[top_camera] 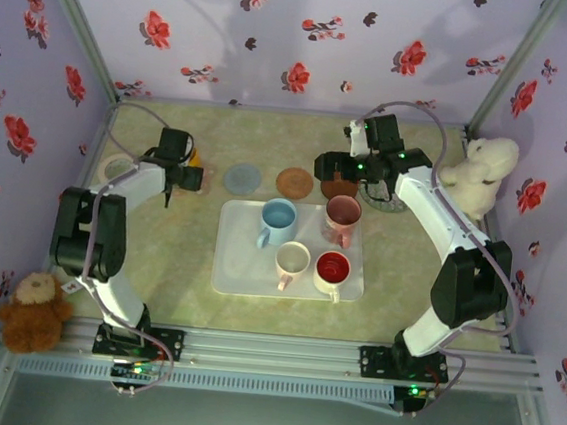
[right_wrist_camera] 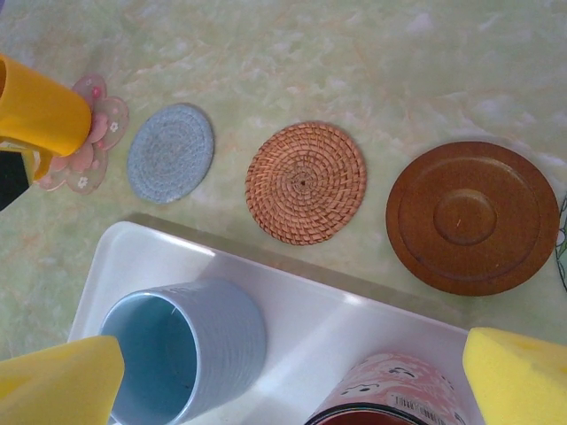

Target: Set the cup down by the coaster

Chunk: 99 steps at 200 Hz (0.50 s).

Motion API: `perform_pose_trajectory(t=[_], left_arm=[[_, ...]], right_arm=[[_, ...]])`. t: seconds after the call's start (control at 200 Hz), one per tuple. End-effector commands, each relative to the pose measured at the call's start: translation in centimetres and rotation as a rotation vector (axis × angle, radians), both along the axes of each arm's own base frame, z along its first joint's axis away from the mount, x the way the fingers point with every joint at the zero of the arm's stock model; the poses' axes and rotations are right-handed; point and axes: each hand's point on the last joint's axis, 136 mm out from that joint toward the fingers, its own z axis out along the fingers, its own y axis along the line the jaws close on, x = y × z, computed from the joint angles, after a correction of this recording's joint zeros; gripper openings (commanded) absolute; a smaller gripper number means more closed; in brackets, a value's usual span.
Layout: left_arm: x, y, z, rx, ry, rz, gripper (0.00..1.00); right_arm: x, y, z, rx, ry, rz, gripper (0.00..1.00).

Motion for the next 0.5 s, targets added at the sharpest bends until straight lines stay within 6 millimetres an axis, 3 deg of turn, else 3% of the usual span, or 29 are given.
perform_pose_trajectory(t=[0.0, 0.27, 0.49], left_arm=[[-0.7, 1.2, 1.6, 0.026, -0.031, 0.036, 0.87], [-2.6, 2.5, 5.1, 0.034, -0.101, 0.110, 0.99], [-4.7, 2.5, 10.6, -0.011, -0.208, 0.113, 0.99]], right_arm=[[-0.5, -0.4, 1.3, -0.017, -0.039, 0.000, 0.99], [-0.9, -1.1, 2.1, -0.030, -0.070, -0.026, 0.99], [-1.4, -2.5, 3.1, -0.049, -0.112, -0.079, 0.99]])
